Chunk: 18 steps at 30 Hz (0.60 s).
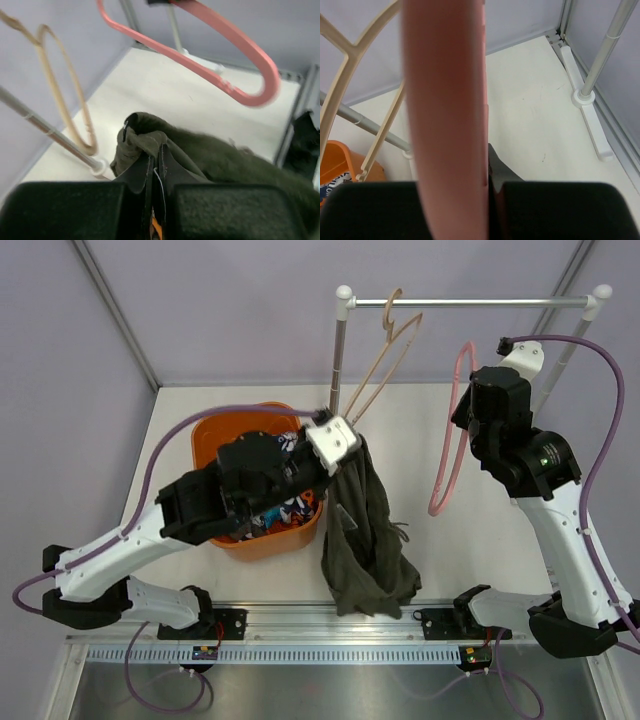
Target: Remove the shorts from the hanger
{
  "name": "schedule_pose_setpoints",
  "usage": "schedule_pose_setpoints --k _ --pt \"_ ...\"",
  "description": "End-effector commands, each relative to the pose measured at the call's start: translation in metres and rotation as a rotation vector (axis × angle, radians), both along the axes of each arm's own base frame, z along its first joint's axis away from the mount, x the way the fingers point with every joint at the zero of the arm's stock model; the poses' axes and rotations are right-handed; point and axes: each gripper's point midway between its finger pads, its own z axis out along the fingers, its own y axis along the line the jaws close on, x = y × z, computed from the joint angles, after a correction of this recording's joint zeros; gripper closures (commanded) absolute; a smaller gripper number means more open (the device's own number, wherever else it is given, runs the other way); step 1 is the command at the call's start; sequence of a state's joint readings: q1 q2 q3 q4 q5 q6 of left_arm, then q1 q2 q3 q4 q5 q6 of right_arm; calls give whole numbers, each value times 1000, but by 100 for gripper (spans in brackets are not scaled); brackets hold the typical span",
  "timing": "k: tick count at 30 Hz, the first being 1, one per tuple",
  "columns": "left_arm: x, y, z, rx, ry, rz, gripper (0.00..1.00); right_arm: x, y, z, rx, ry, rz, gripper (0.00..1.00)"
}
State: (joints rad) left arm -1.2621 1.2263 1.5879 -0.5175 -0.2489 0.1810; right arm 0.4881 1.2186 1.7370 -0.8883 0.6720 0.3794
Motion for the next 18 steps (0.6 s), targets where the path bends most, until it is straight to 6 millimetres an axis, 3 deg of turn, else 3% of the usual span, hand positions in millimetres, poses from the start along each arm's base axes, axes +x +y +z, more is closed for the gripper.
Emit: schedule_pose_setpoints --k 1,2,3,4,5,6,7,9,10,12,15,18 --pt "44 42 93 -190 -120 193 100 -3 0 16 26 -38 20 100" --pt "56 43 103 -203 -127 221 100 -3 0 15 23 -34 23 100" --pt "70 68 141 -283 -166 284 100 -4 0 15 22 -30 26 100" --pt "75 76 155 -311 -175 306 100 -5 -1 15 20 -29 27 100" --pt "97 81 161 -310 -187 363 100 -6 -1 15 20 -26 31 100" --pt "103 91 178 -340 -211 405 100 -6 0 14 19 -22 34 100" --pt "99 113 218 -424 -276 444 100 -6 1 14 19 -19 43 100" --pt "113 138 242 -486 -334 547 100 -6 3 13 20 -11 57 100" --pt "110 152 265 -560 -389 572 100 -6 4 13 19 -8 65 100" --pt "107 186 283 -642 -441 650 100 -4 8 12 17 2 83 100" --pt "107 213 295 -722 -485 700 100 -3 9 12 2 11 89 100" --pt "113 225 294 -722 -492 727 100 -1 8 14 -12 11 87 100"
